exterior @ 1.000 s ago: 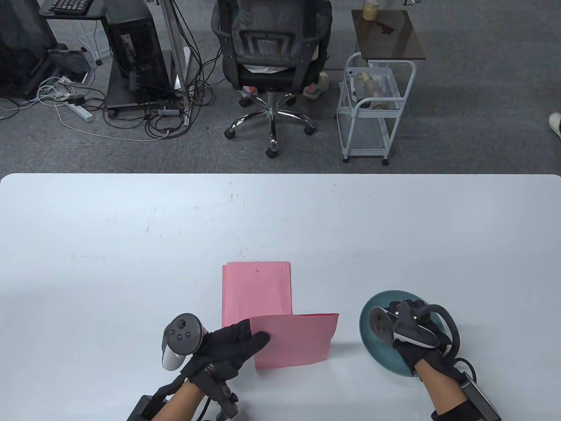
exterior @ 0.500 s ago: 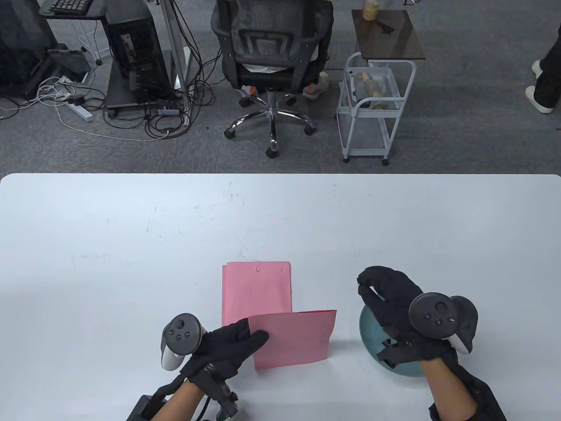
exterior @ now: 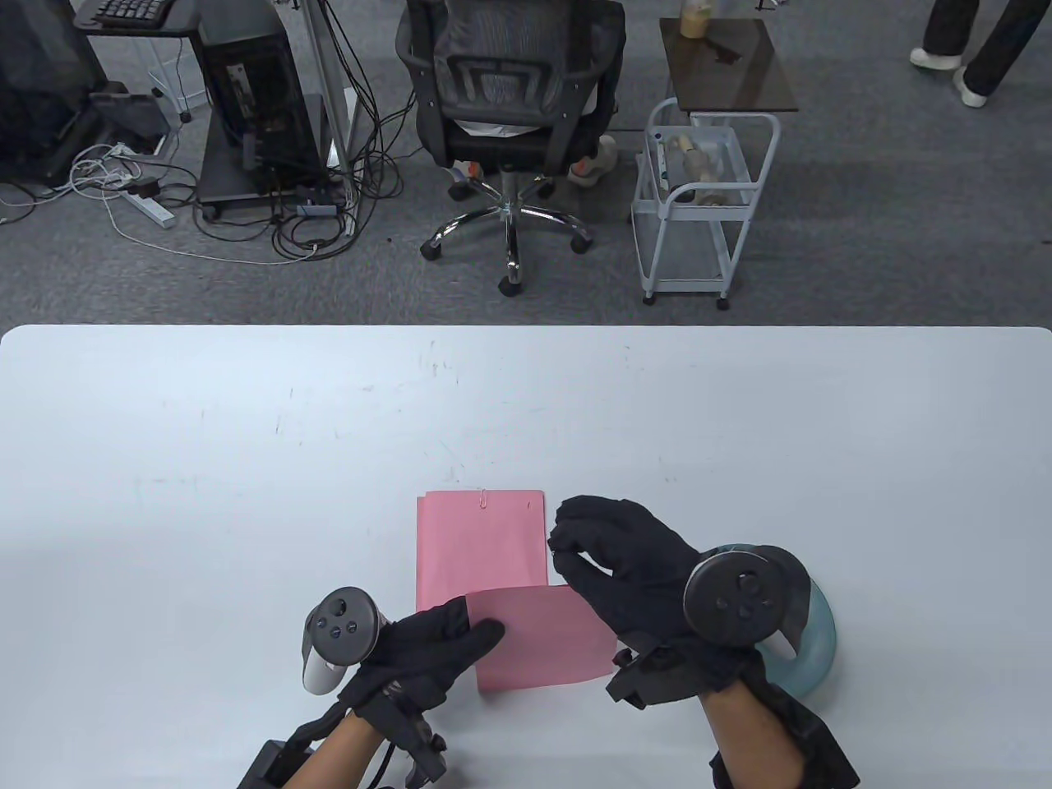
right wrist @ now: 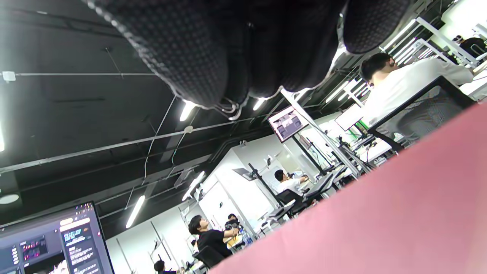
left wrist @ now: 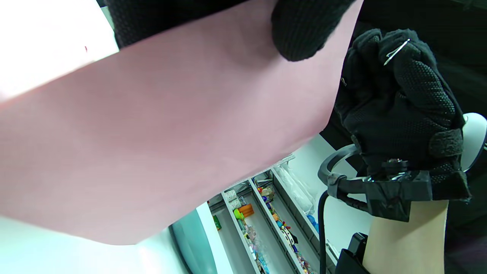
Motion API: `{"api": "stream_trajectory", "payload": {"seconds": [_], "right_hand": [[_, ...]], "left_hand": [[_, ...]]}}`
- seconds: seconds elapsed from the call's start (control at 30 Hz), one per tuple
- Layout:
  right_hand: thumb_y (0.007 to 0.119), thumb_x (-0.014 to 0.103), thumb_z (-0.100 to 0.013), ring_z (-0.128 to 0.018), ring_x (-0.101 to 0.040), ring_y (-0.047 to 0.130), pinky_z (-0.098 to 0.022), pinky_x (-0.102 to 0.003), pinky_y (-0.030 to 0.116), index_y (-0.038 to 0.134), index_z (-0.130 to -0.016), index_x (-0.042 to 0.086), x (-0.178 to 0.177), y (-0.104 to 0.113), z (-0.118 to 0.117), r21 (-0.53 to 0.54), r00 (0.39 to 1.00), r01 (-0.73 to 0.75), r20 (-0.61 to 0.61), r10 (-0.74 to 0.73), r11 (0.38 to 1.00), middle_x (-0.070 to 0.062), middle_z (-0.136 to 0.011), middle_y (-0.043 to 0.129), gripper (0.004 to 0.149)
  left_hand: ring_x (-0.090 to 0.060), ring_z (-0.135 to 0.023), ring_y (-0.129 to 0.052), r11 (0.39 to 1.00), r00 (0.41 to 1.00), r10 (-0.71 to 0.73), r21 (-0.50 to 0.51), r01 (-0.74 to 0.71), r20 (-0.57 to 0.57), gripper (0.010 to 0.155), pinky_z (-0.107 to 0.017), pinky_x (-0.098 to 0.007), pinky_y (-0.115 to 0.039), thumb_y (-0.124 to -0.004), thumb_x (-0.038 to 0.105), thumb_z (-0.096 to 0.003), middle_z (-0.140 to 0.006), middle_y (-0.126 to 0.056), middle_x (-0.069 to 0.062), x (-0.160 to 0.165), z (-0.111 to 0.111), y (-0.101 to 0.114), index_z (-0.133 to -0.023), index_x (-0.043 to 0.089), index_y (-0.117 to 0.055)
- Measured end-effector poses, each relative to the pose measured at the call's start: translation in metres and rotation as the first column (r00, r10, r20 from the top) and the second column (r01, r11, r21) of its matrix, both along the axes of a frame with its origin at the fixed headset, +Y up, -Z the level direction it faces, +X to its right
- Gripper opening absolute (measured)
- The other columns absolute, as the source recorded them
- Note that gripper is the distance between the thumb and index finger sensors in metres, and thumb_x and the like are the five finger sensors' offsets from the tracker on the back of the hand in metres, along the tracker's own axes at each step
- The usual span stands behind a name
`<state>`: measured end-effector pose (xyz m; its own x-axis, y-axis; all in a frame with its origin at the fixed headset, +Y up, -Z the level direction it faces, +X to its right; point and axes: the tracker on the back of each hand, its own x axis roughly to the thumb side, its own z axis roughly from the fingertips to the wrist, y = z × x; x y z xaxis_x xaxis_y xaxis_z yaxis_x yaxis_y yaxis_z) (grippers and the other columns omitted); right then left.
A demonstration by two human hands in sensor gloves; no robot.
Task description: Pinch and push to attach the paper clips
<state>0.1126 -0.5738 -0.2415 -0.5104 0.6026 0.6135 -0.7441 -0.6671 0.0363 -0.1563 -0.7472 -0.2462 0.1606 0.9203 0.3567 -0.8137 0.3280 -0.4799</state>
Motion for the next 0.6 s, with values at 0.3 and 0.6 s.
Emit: {"api": "stream_trajectory", "payload": {"seconds": [0.3, 0.6], "right_hand": [[0.088, 0.026, -0.055, -0.086, -0.039, 0.079, -0.07, -0.062, 0.056, 0.091, -0.083, 0.01, -0.01, -0.012, -0.002, -0.002, 0.984, -0.171, 0.042, 0.171, 0.985, -0.016, -0.099, 0.079, 0.033], [0.088, 0.026, -0.055, -0.086, -0.039, 0.079, -0.07, -0.062, 0.055, 0.091, -0.083, 0.009, -0.014, -0.017, -0.002, -0.019, 0.978, -0.202, 0.047, 0.202, 0.979, -0.016, -0.099, 0.08, 0.033]], "left_hand": [[-0.028, -0.088, -0.094, 1.0, 1.0, -0.004, 0.003, 0.004, -0.007, 0.042, -0.068, -0.049, -0.076, -0.075, 0.037, -0.0644, -0.099, -0.091, -0.003, 0.0, -0.001, 0.0, -0.104, 0.023, -0.074], [-0.029, -0.088, -0.094, 1.0, 1.0, -0.005, 0.007, 0.005, -0.006, 0.042, -0.068, -0.049, -0.077, -0.076, 0.037, -0.0643, -0.098, -0.091, -0.003, 0.0, -0.001, 0.0, -0.104, 0.023, -0.074]]}}
